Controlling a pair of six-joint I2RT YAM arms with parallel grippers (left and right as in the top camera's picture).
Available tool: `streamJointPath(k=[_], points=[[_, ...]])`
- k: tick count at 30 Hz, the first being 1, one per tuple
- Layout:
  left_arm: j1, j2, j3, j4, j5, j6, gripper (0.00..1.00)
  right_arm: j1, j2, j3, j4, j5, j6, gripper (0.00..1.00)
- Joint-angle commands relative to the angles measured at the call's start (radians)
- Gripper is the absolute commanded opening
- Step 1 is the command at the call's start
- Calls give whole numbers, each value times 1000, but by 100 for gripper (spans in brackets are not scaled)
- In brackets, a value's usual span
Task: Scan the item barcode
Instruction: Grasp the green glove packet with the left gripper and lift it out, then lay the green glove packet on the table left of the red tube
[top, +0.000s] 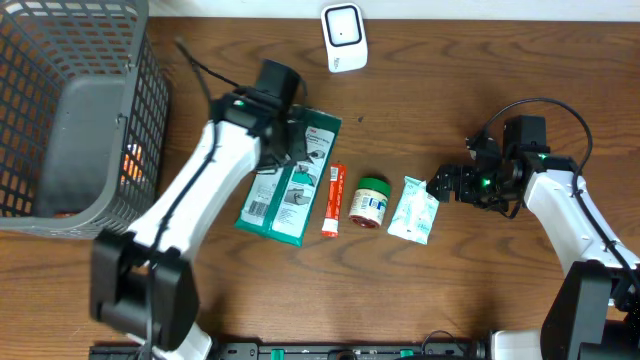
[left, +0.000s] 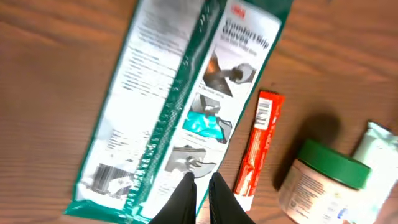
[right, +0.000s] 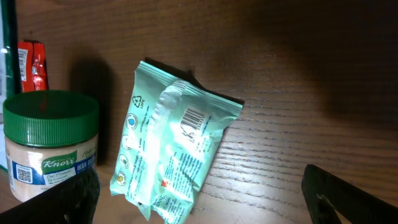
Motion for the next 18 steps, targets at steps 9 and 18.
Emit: streamJointPath(k=[9,18], points=[[-12,98,-1,41,-13,-2,24,9,-8,-5,-1,-1,-1,99],[-12,124,-9,118,-383,20,30,9,-8,-5,-1,0,-1,99]])
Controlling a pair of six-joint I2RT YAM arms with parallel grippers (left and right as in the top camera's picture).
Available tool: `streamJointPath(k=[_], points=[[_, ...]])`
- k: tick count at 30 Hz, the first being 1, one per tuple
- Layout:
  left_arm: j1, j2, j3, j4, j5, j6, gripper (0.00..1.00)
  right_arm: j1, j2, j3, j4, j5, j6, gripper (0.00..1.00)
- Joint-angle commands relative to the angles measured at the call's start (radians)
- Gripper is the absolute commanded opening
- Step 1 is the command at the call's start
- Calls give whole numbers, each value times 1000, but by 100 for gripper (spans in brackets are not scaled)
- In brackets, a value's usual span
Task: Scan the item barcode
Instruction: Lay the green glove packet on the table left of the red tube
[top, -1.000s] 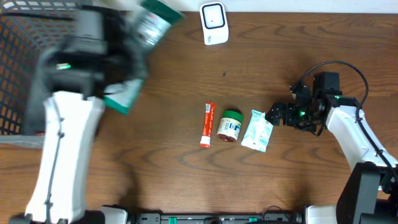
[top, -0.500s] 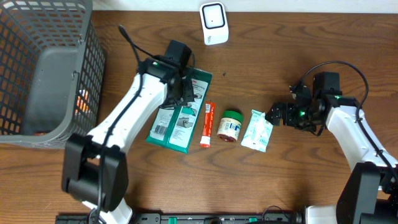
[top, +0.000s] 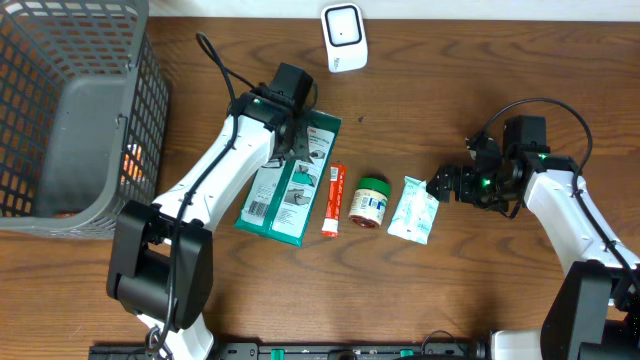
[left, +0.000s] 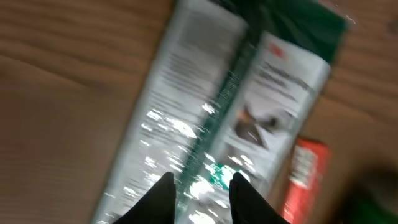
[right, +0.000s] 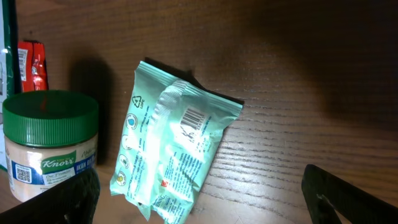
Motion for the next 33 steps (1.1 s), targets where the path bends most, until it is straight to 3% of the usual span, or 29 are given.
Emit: streamJointPath(k=[1,9,19,33], points=[[3,27,-17,16,-182,16,30,9,-8,-5,-1,0,-1,99],[2,151,-63,41,-136,16,30,9,-8,-5,-1,0,-1,99],[1,160,-63,-51,200,20,24,9,-8,-5,-1,0,-1,99],[6,97,-40,-101,219,16,24,9,-8,-5,-1,0,-1,99]])
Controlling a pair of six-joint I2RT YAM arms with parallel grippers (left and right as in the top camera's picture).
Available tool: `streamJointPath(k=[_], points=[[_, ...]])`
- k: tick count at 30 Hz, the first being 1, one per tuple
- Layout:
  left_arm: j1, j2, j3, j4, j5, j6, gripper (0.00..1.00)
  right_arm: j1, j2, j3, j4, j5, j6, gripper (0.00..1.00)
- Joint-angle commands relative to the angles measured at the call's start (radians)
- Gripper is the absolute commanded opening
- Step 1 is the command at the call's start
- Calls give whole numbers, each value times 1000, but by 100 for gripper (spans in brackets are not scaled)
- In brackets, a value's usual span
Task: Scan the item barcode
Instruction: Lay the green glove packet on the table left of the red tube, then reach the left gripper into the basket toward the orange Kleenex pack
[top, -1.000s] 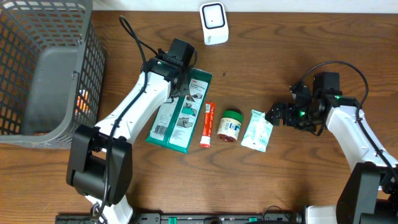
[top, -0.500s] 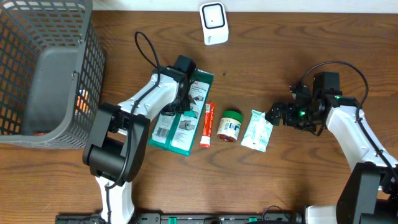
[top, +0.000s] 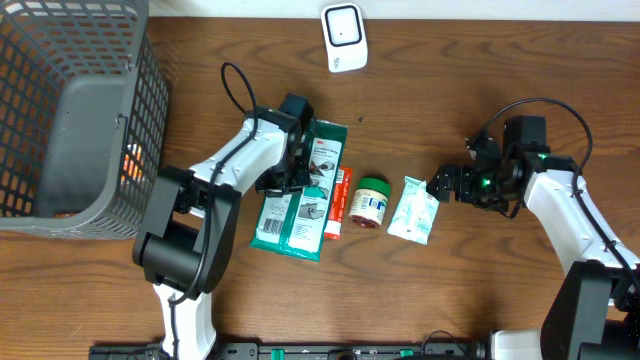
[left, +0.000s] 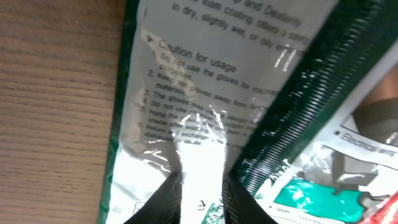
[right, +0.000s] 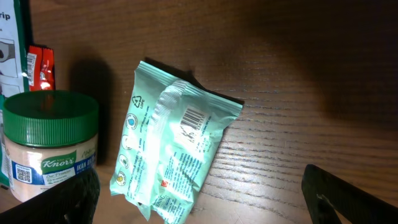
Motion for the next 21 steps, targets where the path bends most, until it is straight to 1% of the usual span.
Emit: streamJointPath(k=[1,2,6,7,9,12,15,18,19,21], points=[[7,-90,34,9,13,13,27,9,-8,-5,-1,-1,-1,99],[13,-114,50,13,13,13,30,9,-8,-5,-1,0,-1,99],[58,-235,154,15,6,23,35,9,-8,-5,-1,0,-1,99],[71,-263,176,16,6,34,38,9,-8,-5,-1,0,-1,99],[111,-330,235,13,-23,43,47,9,-8,-5,-1,0,-1,99],[186,-433,301,14,-144,42,64,9,-8,-5,-1,0,-1,99],[290,-523,323,27,-239,32,75,9,-8,-5,-1,0,-1,99],[423,-578,323,26,-257,31,77,9,-8,-5,-1,0,-1,99],[482,-588,323,19,-257,31,80,9,-8,-5,-1,-1,-1,99],[572,-592,323,0,-257,31,81,9,-8,-5,-1,0,-1,99]])
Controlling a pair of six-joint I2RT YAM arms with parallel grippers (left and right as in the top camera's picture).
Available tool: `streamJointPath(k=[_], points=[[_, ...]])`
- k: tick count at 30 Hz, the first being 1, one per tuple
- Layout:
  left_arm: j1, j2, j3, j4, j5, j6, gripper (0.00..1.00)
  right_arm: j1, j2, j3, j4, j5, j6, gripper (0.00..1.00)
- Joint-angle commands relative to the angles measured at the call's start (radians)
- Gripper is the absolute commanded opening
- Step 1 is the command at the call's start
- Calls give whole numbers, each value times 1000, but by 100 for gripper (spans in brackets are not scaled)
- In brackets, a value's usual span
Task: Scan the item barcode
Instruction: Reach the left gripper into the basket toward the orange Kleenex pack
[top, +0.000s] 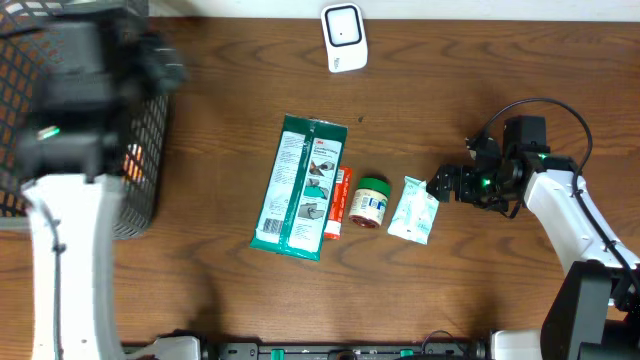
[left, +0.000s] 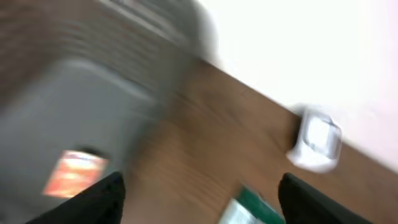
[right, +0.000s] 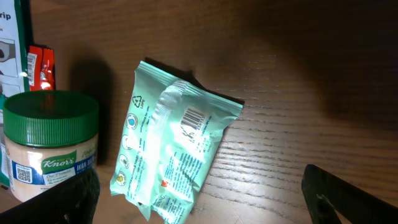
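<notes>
The green and white glove pack (top: 300, 186) lies flat mid-table, its corner (left: 244, 205) at the bottom of the blurred left wrist view. Beside it are a red tube (top: 337, 203), a green-lidded jar (top: 372, 200) and a mint pouch (top: 413, 210). The white scanner (top: 343, 38) stands at the far edge. My left gripper (left: 202, 199) is wide open with nothing in it, high up by the basket. My right gripper (right: 211, 196) is open just right of the pouch (right: 174, 162), whose barcode faces up.
A grey wire basket (top: 70, 150) fills the far left, with an orange item (left: 78, 171) inside. My left arm (top: 80, 100) is a blur over the basket's near edge. The jar (right: 50, 146) and red tube (right: 38, 68) show left of the pouch.
My left gripper was low on the glove pack, fingers narrowly apart. Now it is high by the basket at far left, wide open. The pack stays on the table. Right arm unmoved.
My left gripper hung almost shut over the glove pack, which lay slanted, clear of the red tube. Then its fingers were slightly apart over the pack's upper half. Then the pack lay straighter against the tube, gripper pressed on it. Now the gripper is away, open.
</notes>
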Motion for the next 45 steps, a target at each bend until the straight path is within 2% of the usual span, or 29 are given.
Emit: streamJointPath(k=[1,4,10,14,20,30,33,36,38,45], points=[[163,18,-5,-40,-58,5,81,9,-8,-5,-1,0,-1,99],[278,55,-12,-95,-55,1,81,9,-8,-5,-1,0,-1,99],[379,198,-58,-158,-53,2,82,9,-8,-5,-1,0,-1,99],[393,334,-66,-158,-13,23,85,9,-8,-5,-1,-1,-1,99],[393,513,-66,-154,192,105,85,9,-8,-5,-1,0,-1,99],[393,698,-66,-154,137,130,86,9,-8,-5,-1,0,-1,99],[393,733,-66,-153,127,130,81,9,-8,-5,-1,0,-1,99],[398,737,-64,-136,127,129,70,9,-8,-5,-1,0,-1,99],[409,725,-50,-131,127,129,66,9,-8,-5,-1,0,-1,99],[495,679,-25,-127,127,117,64,9,-8,-5,-1,0,-1,99]])
